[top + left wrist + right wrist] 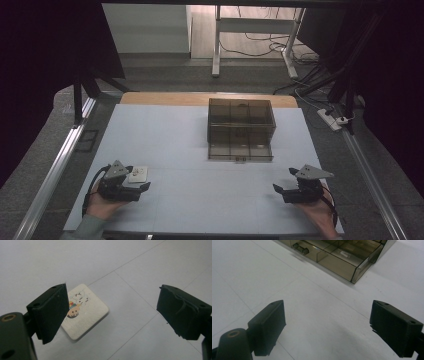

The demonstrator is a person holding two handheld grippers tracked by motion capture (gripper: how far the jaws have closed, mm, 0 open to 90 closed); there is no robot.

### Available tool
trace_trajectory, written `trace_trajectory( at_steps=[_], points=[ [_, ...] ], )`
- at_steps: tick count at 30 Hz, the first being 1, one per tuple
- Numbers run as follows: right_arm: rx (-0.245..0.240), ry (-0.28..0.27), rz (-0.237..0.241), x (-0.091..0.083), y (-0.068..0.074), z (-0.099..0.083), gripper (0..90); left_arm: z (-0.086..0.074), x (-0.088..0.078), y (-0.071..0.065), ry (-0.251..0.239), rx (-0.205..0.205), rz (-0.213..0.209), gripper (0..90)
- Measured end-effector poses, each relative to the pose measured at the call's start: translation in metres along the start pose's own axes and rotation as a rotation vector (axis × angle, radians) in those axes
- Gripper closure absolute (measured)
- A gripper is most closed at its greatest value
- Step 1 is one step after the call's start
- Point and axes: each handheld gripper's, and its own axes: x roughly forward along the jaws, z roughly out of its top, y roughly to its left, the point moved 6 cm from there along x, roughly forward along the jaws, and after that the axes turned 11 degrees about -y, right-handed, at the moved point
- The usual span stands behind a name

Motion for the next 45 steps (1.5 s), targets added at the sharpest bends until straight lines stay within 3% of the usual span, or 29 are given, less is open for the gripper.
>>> trace_trajectory(
  at_steps=[12, 32, 45],
  points=[
    [0.039, -0.038, 0.016, 0.000, -0.001, 0.003, 13.6, 0.003, 0.001, 0.000, 0.006, 0.014, 0.000, 10.7],
    [0.036, -0.035, 0.027, 0.000, 0.001, 0.002, 14.5, 0.009, 0.004, -0.002, 0.008, 0.040, 0.003, 11.0],
    [0.032, -0.027, 0.028, 0.000, 0.002, 0.001, 14.8, 0.023, 0.007, -0.001, 0.021, 0.078, 0.012, 11.4]
  ],
)
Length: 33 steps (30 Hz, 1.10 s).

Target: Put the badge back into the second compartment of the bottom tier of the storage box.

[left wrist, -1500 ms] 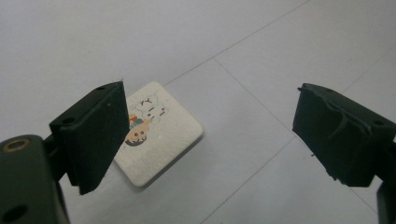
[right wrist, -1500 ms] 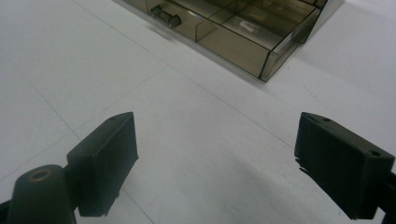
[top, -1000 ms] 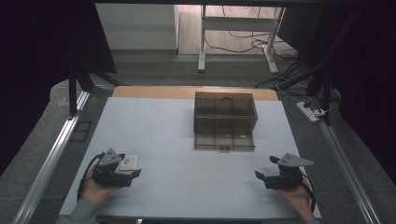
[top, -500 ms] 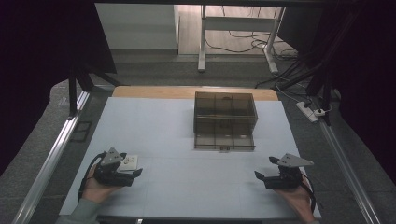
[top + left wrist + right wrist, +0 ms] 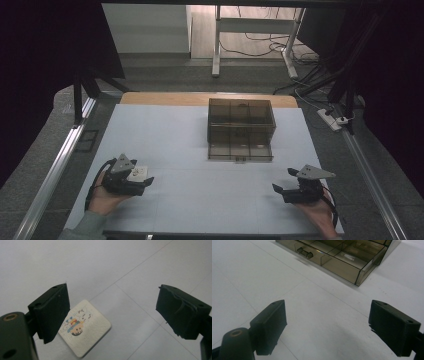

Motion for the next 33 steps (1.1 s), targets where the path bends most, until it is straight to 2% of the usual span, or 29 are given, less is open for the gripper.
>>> trace_trajectory(
  at_steps=[5, 12, 16, 25, 27, 28, 33],
  points=[
    [0.002, -0.001, -0.002, 0.000, 0.000, 0.000, 14.9, 0.005, 0.000, 0.002, 0.015, 0.006, 0.011, 11.4],
    [0.009, 0.001, -0.005, -0.001, 0.000, 0.000, 14.9, 0.007, -0.001, 0.005, 0.039, -0.011, 0.023, 11.4],
    [0.014, -0.004, -0.009, -0.004, 0.000, 0.000, 14.9, 0.007, -0.001, 0.007, 0.047, -0.014, 0.005, 11.4],
    [0.017, -0.003, -0.006, -0.005, 0.000, -0.001, 15.0, 0.014, 0.000, 0.022, 0.092, 0.024, -0.031, 11.7],
    [0.014, 0.003, -0.003, -0.005, 0.001, -0.001, 15.1, 0.015, 0.001, 0.026, 0.097, 0.027, -0.052, 11.8],
    [0.017, -0.003, -0.002, -0.004, 0.001, -0.001, 15.1, 0.016, 0.002, 0.029, 0.108, 0.032, -0.085, 11.7],
    [0.007, 0.009, -0.008, -0.003, 0.002, -0.002, 15.1, 0.017, 0.006, 0.034, 0.140, 0.057, -0.127, 11.8]
  ],
)
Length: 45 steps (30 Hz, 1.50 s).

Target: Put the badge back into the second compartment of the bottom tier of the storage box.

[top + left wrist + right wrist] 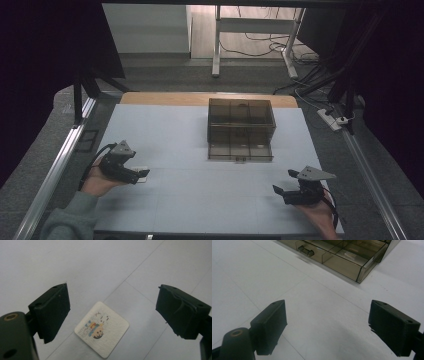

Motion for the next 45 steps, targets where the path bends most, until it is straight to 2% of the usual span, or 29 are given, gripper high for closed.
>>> trace_trajectory(
  at_steps=[7, 12, 17, 24, 28, 35, 45],
  points=[
    [0.002, 0.001, 0.005, -0.001, -0.001, -0.001, 15.2, -0.002, 0.008, 0.010, 0.074, 0.037, -0.046, 12.2],
    [-0.003, 0.007, 0.007, -0.001, 0.000, -0.001, 15.2, -0.006, 0.012, 0.017, 0.088, 0.032, -0.080, 13.8],
    [-0.002, 0.007, 0.011, 0.000, 0.000, -0.002, 15.2, -0.014, 0.016, 0.021, 0.126, 0.050, -0.110, 14.0],
    [-0.003, 0.014, 0.011, 0.001, 0.001, -0.003, 15.2, -0.022, 0.025, 0.023, 0.206, 0.090, -0.131, 12.8],
    [-0.006, 0.019, 0.013, 0.001, 0.001, -0.003, 15.1, -0.021, 0.027, 0.022, 0.217, 0.102, -0.135, 12.3],
    [-0.009, 0.025, 0.016, 0.001, 0.002, -0.004, 15.2, -0.025, 0.034, 0.021, 0.265, 0.125, -0.135, 10.8],
    [-0.008, 0.027, 0.014, 0.001, 0.001, -0.004, 15.2, -0.030, 0.036, 0.016, 0.299, 0.150, -0.196, 9.5]
  ],
)
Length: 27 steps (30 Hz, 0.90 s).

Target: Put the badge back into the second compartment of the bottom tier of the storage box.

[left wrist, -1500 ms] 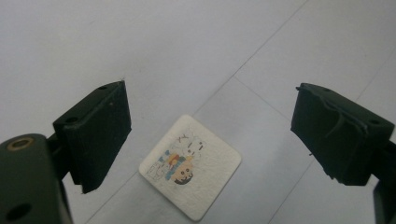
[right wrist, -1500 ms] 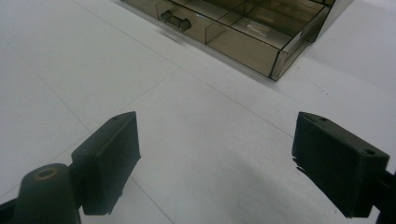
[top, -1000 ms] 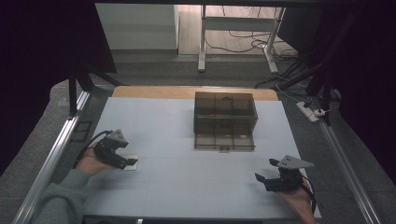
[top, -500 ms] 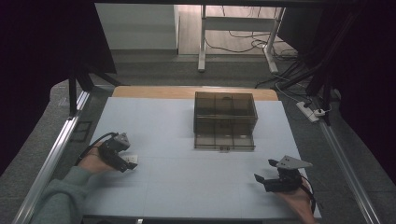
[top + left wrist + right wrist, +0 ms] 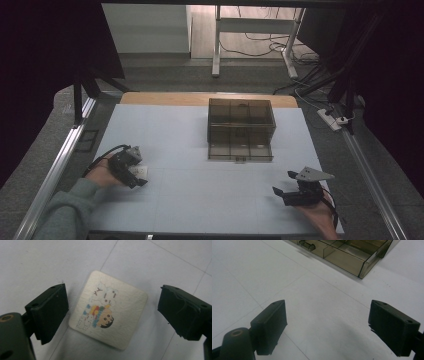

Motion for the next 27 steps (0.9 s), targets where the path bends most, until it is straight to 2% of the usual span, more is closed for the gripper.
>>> trace_trajectory(
  at_steps=[4, 7, 10, 12, 16, 24, 27],
  points=[
    [0.002, 0.000, -0.002, -0.0008, -0.0011, -0.0002, 15.2, -0.0016, 0.0021, 0.0005, 0.020, 0.019, 0.010, 12.5],
    [0.000, 0.002, -0.006, -0.0010, -0.0009, 0.0000, 15.2, -0.0022, 0.0015, 0.0015, 0.013, 0.022, 0.013, 14.0],
    [0.000, -0.001, -0.004, -0.0007, -0.0009, 0.0002, 15.2, -0.0031, -0.0009, 0.0034, 0.001, 0.014, 0.019, 20.1],
    [0.003, 0.001, -0.001, -0.0007, -0.0009, -0.0001, 15.3, -0.0035, -0.0023, 0.0044, -0.006, 0.011, 0.022, 27.2],
    [-0.002, 0.001, -0.005, -0.0012, -0.0010, 0.0001, 15.4, -0.0046, -0.0038, 0.0052, -0.013, 0.016, 0.022, 31.7],
    [0.009, -0.011, 0.004, -0.0018, -0.0004, 0.0011, 15.5, -0.0045, -0.0042, 0.0050, -0.015, 0.015, 0.028, 32.5],
    [0.015, -0.022, 0.006, -0.0023, 0.0001, 0.0024, 15.5, -0.0052, -0.0064, 0.0081, -0.028, -0.008, 0.057, 32.5]
  ],
)
